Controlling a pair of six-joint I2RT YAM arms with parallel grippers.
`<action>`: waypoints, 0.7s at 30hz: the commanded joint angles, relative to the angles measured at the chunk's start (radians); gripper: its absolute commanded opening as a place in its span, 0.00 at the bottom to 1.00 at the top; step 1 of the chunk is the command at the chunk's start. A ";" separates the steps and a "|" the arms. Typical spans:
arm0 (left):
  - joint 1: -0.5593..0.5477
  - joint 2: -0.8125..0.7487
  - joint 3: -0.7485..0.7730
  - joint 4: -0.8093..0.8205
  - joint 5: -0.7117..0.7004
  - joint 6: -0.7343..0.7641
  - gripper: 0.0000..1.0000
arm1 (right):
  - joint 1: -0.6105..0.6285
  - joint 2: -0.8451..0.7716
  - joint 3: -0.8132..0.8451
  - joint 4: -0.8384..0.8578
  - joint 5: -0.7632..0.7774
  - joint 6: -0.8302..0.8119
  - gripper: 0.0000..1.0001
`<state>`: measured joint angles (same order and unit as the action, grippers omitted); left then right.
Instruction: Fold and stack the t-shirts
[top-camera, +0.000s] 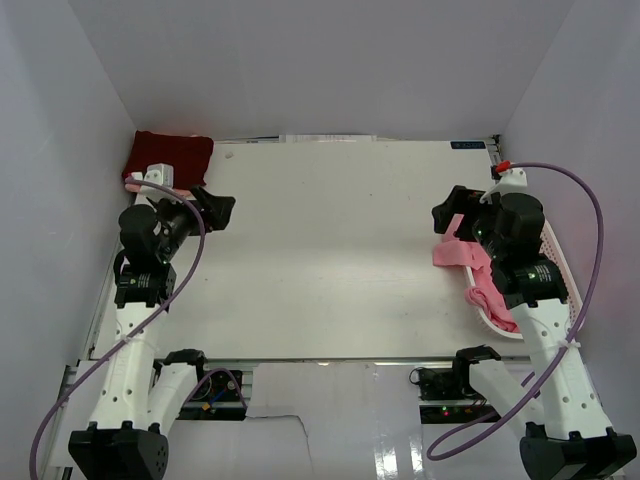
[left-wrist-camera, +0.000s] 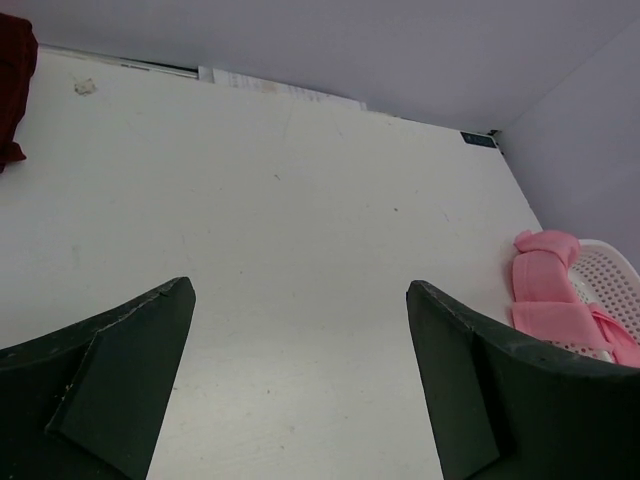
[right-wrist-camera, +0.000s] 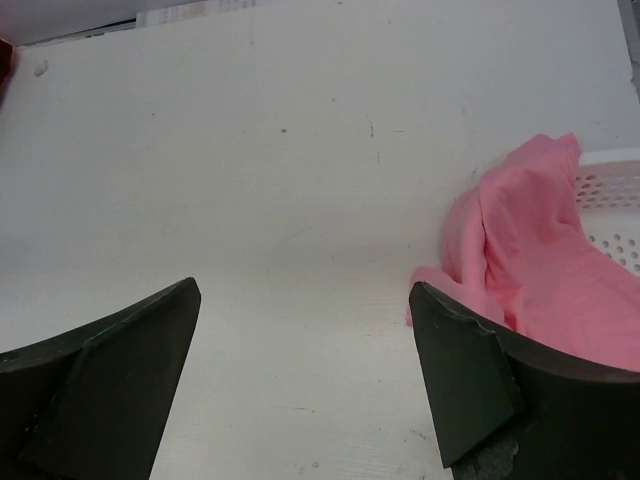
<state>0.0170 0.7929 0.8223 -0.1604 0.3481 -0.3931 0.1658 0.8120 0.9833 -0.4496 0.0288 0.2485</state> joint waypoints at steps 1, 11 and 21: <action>0.000 0.022 0.011 -0.010 -0.023 0.010 0.98 | 0.001 -0.010 0.011 -0.008 0.040 -0.017 0.92; 0.000 0.057 -0.143 0.128 -0.120 0.025 0.98 | -0.014 0.081 0.028 -0.121 0.237 0.015 0.90; 0.000 -0.037 -0.058 -0.042 -0.267 0.014 0.98 | -0.120 0.274 0.008 -0.098 0.260 0.169 0.90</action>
<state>0.0170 0.8021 0.7334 -0.1791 0.1570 -0.3588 0.0719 1.0573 0.9855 -0.5846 0.2592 0.3511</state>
